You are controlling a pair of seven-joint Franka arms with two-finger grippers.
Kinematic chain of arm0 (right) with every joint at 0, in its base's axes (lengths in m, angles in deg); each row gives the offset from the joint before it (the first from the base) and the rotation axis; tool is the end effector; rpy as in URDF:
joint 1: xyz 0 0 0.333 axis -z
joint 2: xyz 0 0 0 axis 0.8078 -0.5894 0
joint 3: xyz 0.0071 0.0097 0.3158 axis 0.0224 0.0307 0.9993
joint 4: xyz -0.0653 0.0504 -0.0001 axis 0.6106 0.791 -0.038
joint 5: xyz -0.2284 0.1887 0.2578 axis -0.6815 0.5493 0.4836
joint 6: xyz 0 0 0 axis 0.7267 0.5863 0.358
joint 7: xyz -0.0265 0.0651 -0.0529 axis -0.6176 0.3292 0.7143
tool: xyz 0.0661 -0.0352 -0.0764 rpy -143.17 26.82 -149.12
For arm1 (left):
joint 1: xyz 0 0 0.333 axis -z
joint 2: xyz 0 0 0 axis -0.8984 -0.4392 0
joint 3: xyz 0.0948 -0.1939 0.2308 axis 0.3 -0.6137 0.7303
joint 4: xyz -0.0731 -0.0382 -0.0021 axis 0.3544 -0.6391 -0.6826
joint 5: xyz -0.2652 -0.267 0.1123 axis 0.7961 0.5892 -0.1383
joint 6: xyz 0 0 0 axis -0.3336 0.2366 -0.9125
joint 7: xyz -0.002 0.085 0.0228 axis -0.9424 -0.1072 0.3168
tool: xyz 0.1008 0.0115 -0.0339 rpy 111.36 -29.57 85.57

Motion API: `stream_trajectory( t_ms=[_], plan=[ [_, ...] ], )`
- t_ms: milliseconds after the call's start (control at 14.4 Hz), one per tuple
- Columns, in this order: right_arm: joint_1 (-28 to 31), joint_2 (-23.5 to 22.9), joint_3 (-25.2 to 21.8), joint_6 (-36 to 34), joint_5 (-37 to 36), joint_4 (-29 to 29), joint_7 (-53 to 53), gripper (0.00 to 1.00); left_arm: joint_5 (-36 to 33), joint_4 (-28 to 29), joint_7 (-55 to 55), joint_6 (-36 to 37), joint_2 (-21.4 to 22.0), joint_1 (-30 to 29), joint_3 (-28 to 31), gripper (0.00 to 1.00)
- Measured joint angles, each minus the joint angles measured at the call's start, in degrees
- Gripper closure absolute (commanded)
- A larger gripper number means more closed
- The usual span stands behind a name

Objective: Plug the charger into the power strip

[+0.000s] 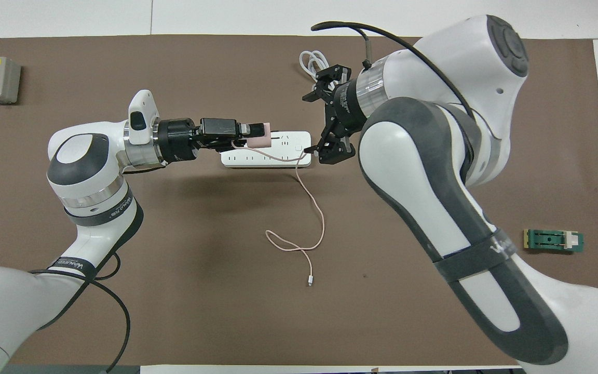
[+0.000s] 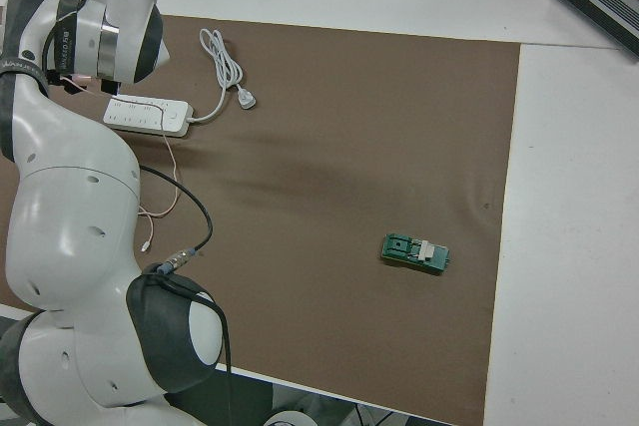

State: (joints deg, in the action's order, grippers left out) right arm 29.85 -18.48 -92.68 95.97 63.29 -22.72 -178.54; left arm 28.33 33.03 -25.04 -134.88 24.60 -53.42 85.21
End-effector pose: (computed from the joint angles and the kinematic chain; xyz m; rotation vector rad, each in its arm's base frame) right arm 0.6338 0.2749 0.5059 -1.8611 1.8717 0.5492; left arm 0.5893 -0.2199 0.3722 1.6059 0.0185 0.0508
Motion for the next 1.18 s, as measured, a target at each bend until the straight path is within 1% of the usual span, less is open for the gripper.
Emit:
stream_trajectory(
  t_ms=[139,209,417,556,765,834,1043,1182],
  plan=[
    [1.8,1.2,-0.1,-0.5,-2.0,0.1,0.0,0.00,-1.0,-0.2,1.9,-2.6,1.6,-0.6,0.1,1.00],
    [2.3,1.8,-0.1,-0.7,-3.4,0.1,0.0,0.00,-3.7,-0.4,3.7,-4.2,2.6,-0.9,0.2,1.00],
    [3.9,3.3,-0.1,-0.9,-5.3,0.1,0.3,0.00,-16.0,-1.3,11.3,-10.1,6.8,-1.6,0.6,1.00],
    [5.9,4.0,-0.2,-1.4,-5.4,0.1,3.3,0.00,-26.6,-2.2,17.9,-10.9,9.5,-2.8,0.6,1.00],
    [10.0,5.2,-0.3,-5.5,-5.5,0.2,13.1,0.00,-44.5,-4.3,26.3,-10.1,12.3,-4.7,0.7,1.00],
    [11.3,5.6,-0.3,-7.2,-6.0,0.2,17.1,0.00,-50.1,-5.3,28.4,-8.7,12.9,-5.1,0.7,1.00],
    [14.2,7.3,-0.4,-13.0,-11.0,0.3,32.2,0.00,-69.2,-10.2,35.4,-1.9,14.1,-5.6,0.7,1.00],
    [15.3,8.3,-0.4,-15.5,-14.0,0.3,41.9,0.00,-77.7,-11.8,38.5,1.4,15.4,-5.7,0.7,1.00]
  ],
)
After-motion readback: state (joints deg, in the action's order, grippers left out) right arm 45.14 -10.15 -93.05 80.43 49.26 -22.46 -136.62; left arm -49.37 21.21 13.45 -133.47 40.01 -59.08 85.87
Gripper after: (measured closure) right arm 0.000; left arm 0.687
